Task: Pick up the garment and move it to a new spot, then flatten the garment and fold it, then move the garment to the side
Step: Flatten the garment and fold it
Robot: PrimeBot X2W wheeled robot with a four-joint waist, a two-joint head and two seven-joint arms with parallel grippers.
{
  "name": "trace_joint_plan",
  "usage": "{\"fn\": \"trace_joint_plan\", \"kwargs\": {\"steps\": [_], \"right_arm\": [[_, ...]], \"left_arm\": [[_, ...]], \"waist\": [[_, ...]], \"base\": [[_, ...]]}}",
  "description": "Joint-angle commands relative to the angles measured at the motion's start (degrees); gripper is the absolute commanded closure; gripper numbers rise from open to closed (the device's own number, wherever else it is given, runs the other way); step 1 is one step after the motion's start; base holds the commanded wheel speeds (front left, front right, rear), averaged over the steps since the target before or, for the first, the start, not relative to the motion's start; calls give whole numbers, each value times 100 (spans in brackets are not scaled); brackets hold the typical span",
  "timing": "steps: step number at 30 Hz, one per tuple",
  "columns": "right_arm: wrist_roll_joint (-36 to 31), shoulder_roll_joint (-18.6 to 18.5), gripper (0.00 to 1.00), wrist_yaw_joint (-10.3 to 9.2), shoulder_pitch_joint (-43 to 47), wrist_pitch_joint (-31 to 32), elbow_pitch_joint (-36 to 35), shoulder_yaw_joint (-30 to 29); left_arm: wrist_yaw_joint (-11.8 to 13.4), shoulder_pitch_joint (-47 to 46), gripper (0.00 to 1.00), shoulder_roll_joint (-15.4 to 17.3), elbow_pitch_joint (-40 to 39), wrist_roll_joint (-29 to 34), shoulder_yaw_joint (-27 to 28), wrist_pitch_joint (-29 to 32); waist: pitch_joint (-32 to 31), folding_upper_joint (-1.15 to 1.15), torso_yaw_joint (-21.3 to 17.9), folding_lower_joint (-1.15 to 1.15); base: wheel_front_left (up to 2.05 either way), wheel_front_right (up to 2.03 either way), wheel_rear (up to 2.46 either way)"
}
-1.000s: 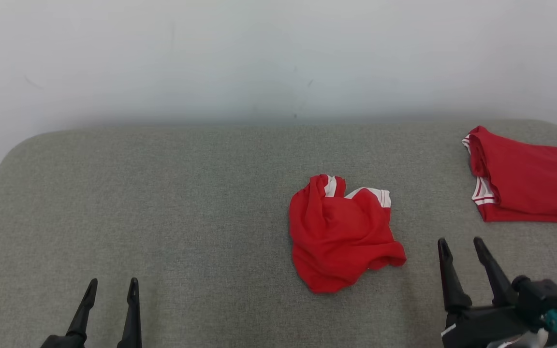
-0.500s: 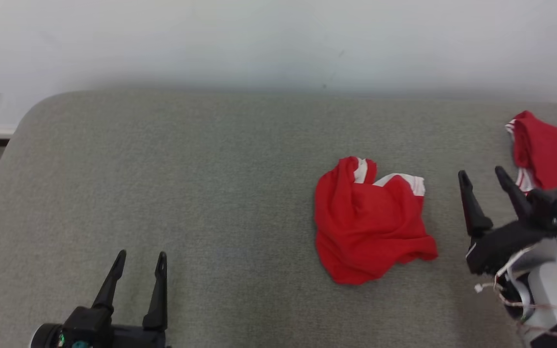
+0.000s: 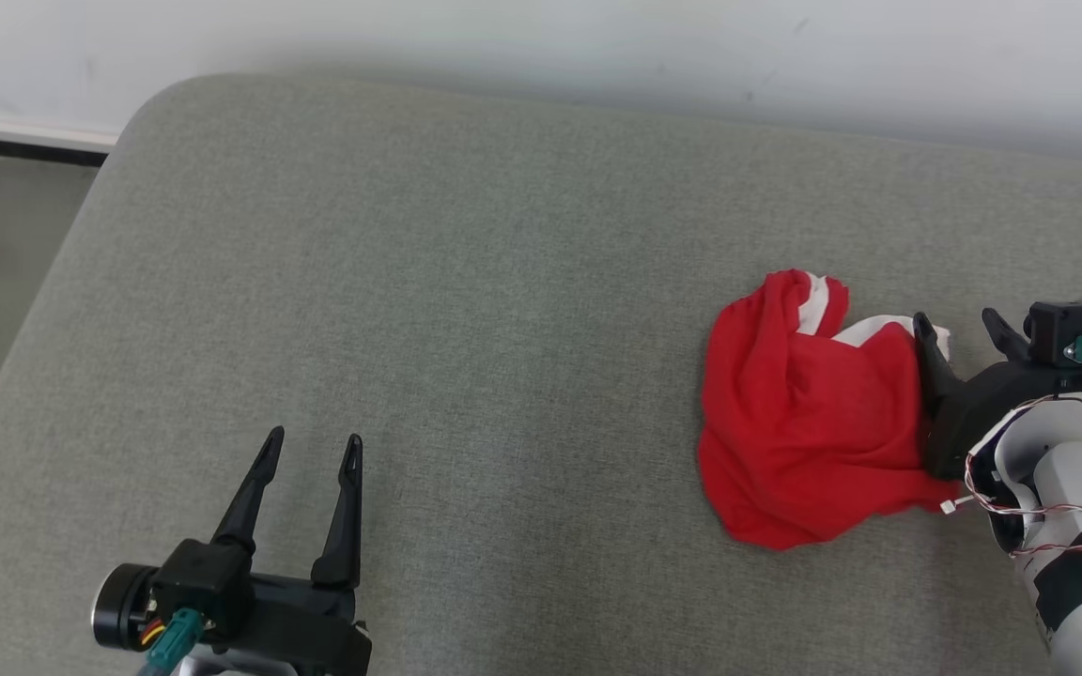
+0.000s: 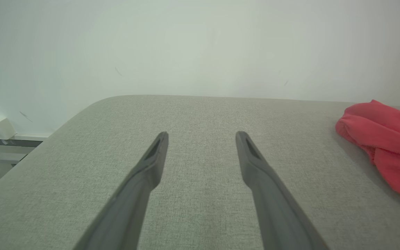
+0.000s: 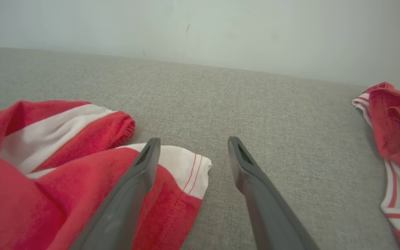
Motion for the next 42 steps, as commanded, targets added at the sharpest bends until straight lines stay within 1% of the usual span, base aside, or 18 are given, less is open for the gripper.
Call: {"fn": "trace_joint_plan", "kwargs": {"steps": [1,4,9,10,11,12,13,16,21,27,30,31,38,41,42], "right_arm": [[-4,-19,0,-18,-91,15,158,11],[-6,-3,0,-18,-262,101,573,54],[52,33,0,-18,-470,114,1052,146],[74,35,33,-18,-511,111,1127,157],[78,37,75,-18,-541,130,1208,176],[88,47,97,-18,-566,141,1287,200],[114,57,100,-18,-594,105,1335,219],[178,68,100,-18,-710,-95,1392,282],[210,104,100,-18,-843,-629,1316,503],[308,116,100,-18,-1013,-1004,937,871],[368,136,100,-18,-1089,-1068,581,1080],[429,131,100,-18,-1144,-1093,272,1228],[533,202,100,-18,-1405,-1095,-969,1624],[533,280,100,-18,-1628,-1095,-1367,1816],[533,280,100,-18,-1628,-1095,-1367,1816]], "left_arm": [[-30,-89,0,-15,6,-16,-8,-17],[-36,-130,0,-46,-5,-24,-11,-17],[-26,-198,0,-76,25,-39,54,-17],[-27,-206,0,-85,27,-35,61,-17],[-28,-218,0,-90,31,-30,66,-17],[-29,-229,0,-93,37,-24,68,-17],[-30,-236,0,-94,45,-18,72,-17],[-32,-244,0,-98,77,-4,95,-17],[-34,-143,0,-58,119,26,180,-17],[-34,15,0,-43,98,96,323,-17],[-34,109,0,-56,74,130,397,-17],[-33,160,0,-56,57,161,447,-17],[-26,299,0,-25,11,204,639,-17],[-12,349,0,-49,-39,263,655,-17],[-12,349,0,-49,-39,263,655,-17]], "waist": [[163,-1,166,-2],[226,-1,209,-2],[304,-1,234,-2],[316,-1,237,-2],[325,-1,241,-2],[333,-1,244,-2],[337,-1,248,-2],[320,-1,250,-2],[146,-1,171,-2],[-144,-1,1,-2],[-279,-1,-103,-2],[-352,-1,-172,-2],[-527,-1,-414,-2],[-597,-1,-463,-2],[-597,-1,-463,-2]], "base": [[0,0,0],[0,0,0],[0,0,0],[0,0,0],[0,0,0],[0,0,0],[0,0,0],[0,0,0],[0,0,0],[0,0,0],[0,0,0],[0,0,0],[0,0,0],[0,0,0],[0,0,0]]}}
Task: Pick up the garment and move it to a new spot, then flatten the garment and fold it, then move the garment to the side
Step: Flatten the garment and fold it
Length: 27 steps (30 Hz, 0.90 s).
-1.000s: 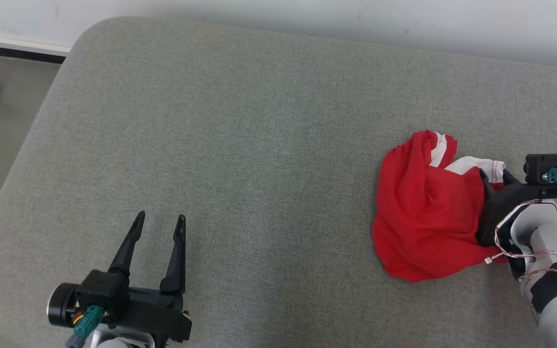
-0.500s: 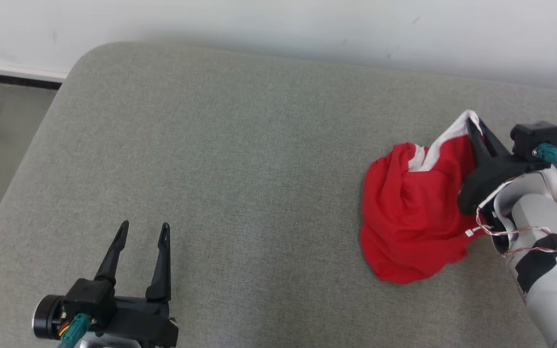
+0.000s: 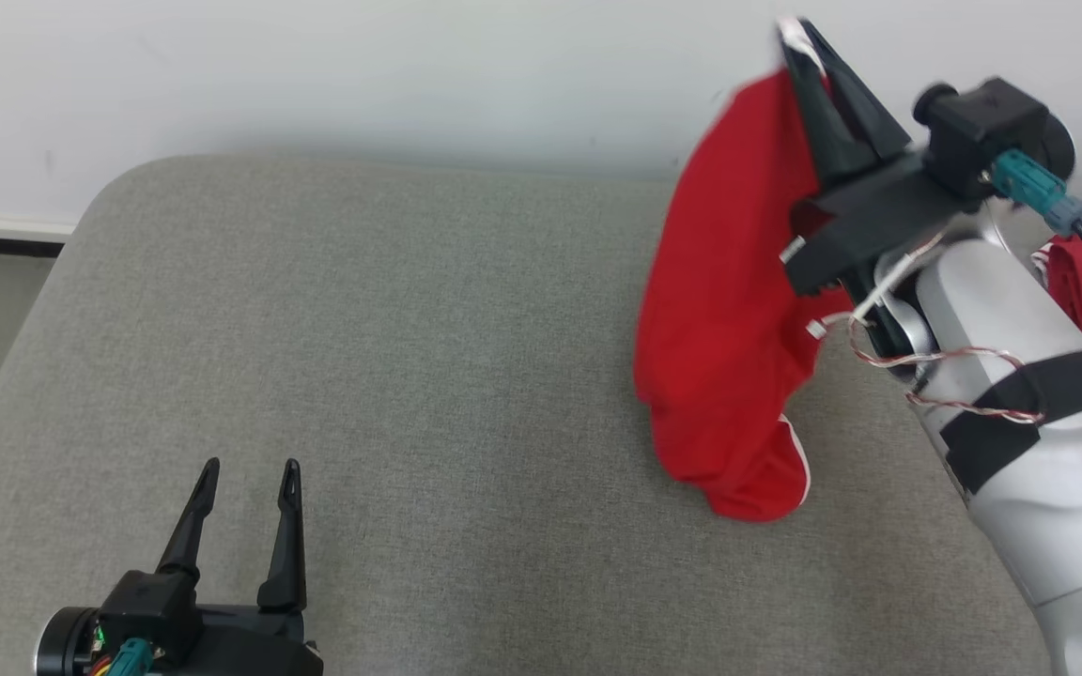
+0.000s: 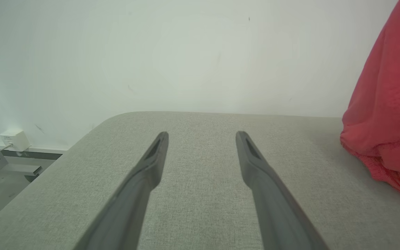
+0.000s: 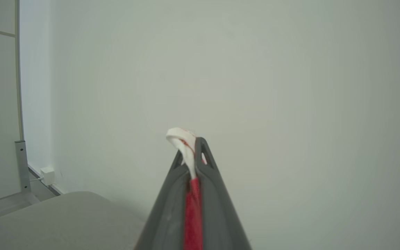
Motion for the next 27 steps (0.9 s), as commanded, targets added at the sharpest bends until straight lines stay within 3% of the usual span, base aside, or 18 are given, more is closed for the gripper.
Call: {"fn": "trace_joint_plan", "kwargs": {"steps": [1,8,16,24,27], "right_arm": [[14,38,100,-18,-70,-24,-70,39],[95,265,100,-18,-168,-23,-997,326],[166,111,100,-18,1306,-25,-1959,420],[-36,-105,100,-18,3630,-24,-2780,-479],[-38,-13,100,-17,4482,-24,-3007,-1043]], "left_arm": [[15,79,0,-8,-25,53,17,-17],[13,119,0,-41,-69,94,44,-17],[57,295,0,-90,-99,129,84,-17],[62,491,0,-125,-58,122,91,-17],[57,522,0,-130,-56,125,77,-17]], "waist": [[-73,0,-67,1],[-126,0,-103,1],[-253,0,-201,1],[-484,0,-436,1],[-542,0,-494,1]], "base": [[0,0,0],[0,0,0],[0,0,0],[0,0,0],[0,0,0]]}}
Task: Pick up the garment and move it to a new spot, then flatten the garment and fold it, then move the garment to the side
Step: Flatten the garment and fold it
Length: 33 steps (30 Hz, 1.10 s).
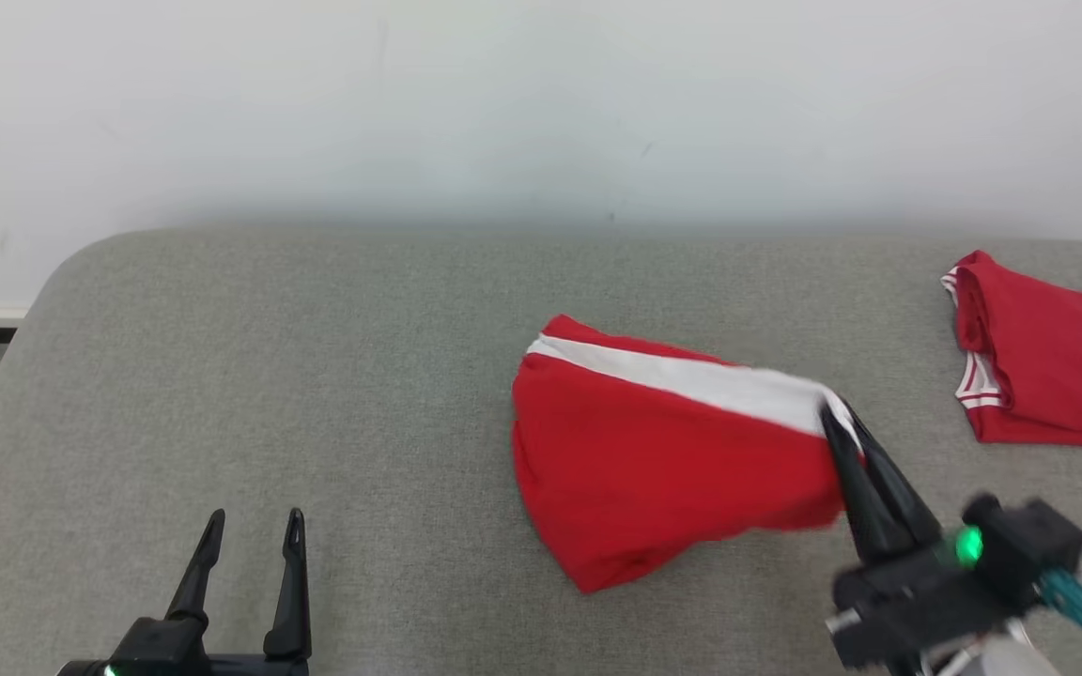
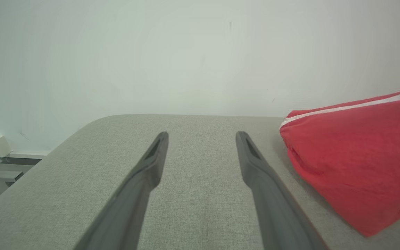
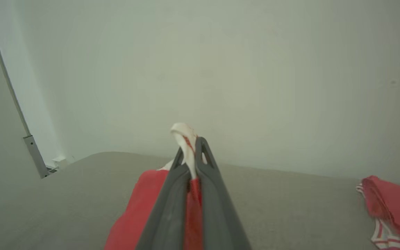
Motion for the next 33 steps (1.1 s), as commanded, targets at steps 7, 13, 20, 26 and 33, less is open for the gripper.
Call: {"fn": "trace_joint_plan", "kwargs": {"steps": [7,13,20,26,33], "right_arm": [[33,326,100,-17,1502,-24,-116,-1005],[113,518,18,-16,1749,-16,397,-1204],[-27,669,0,-17,1602,-22,484,-1418],[-213,796,0,-16,1525,-23,123,-1710],[-377,961,0,-17,1669,-23,-210,-1764]], "left_arm": [[-8,113,0,-32,-38,17,-18,-17],[-14,71,0,-44,-31,41,-64,-17],[-19,57,0,-21,-11,40,-55,-17],[-22,97,0,14,-27,56,13,-17],[24,222,0,49,-139,114,142,-17]], "waist": [[-73,0,-173,0],[-24,0,-191,0],[-7,0,-178,0],[-49,0,-158,0],[-103,0,-102,0]], "base": [[0,0,0],[0,0,0],[0,0,0],[0,0,0],[0,0,0]]}}
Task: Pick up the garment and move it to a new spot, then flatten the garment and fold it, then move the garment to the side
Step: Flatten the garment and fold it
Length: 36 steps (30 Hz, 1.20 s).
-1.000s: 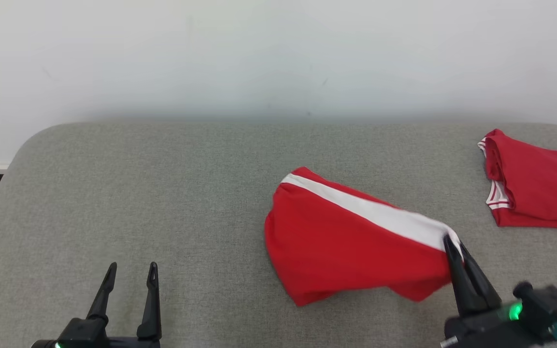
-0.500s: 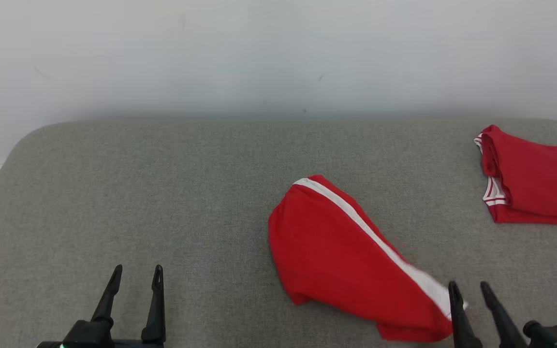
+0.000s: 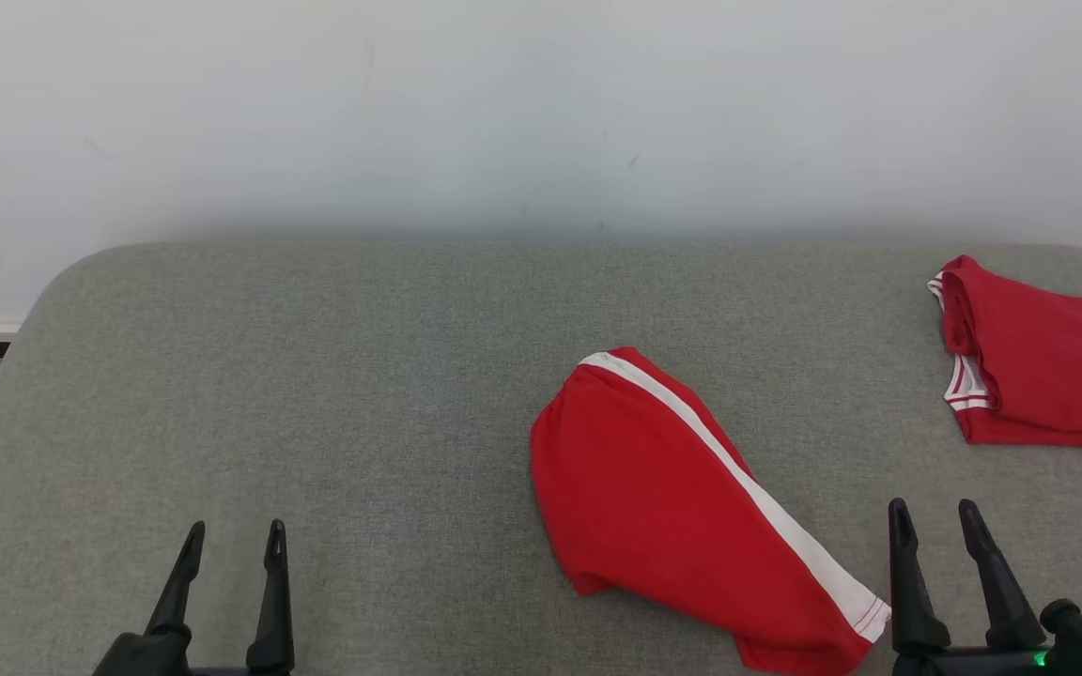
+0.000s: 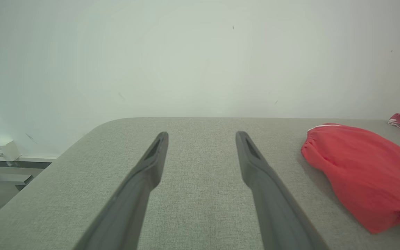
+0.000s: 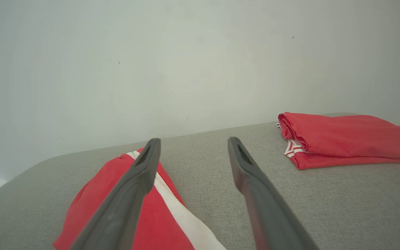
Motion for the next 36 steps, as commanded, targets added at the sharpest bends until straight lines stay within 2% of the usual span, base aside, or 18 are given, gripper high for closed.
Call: {"fn": "trace_joint_plan", "kwargs": {"steps": [1,8,14,18,21,22,26,28,34,36], "right_arm": [[-55,45,0,-18,76,-24,-32,10],[-191,132,0,-18,127,-25,19,149],[-151,131,0,-18,-101,-25,172,168],[-124,156,0,-18,-273,-24,325,208],[-109,184,0,-18,-401,-25,465,216],[-94,214,0,-18,-505,-25,535,257],[-50,264,0,-18,-688,-24,626,298],[-33,280,0,-18,-730,-25,634,287],[56,339,0,-18,-937,-25,694,342],[96,347,0,-18,-1000,-25,705,350]], "left_arm": [[5,97,0,28,-40,38,43,-17],[45,216,0,40,-145,64,131,-17],[-43,-350,0,292,25,-131,48,35],[-88,-1037,0,641,95,-377,-193,251],[-86,-1634,0,961,120,-735,-593,559],[-88,-2006,0,1239,161,-1026,-887,753],[-81,-2787,0,1702,297,-1743,-1355,1130],[-82,-2958,0,1767,366,-1961,-1445,1216],[-85,-3828,0,2330,713,-2648,-2117,1729],[-86,-4069,0,2425,841,-2829,-2389,1888]], "waist": [[-8,0,13,0],[24,0,16,0],[286,0,-177,0],[510,0,-425,0],[685,0,-649,0],[807,0,-813,0],[1046,0,-1134,0],[1101,0,-1206,0],[1441,0,-1627,0],[1531,0,-1725,0]], "base": [[0,0,0],[0,0,0],[0,0,0],[0,0,0],[0,0,0],[0,0,0],[0,0,0],[0,0,0],[0,0,0],[0,0,0]]}}
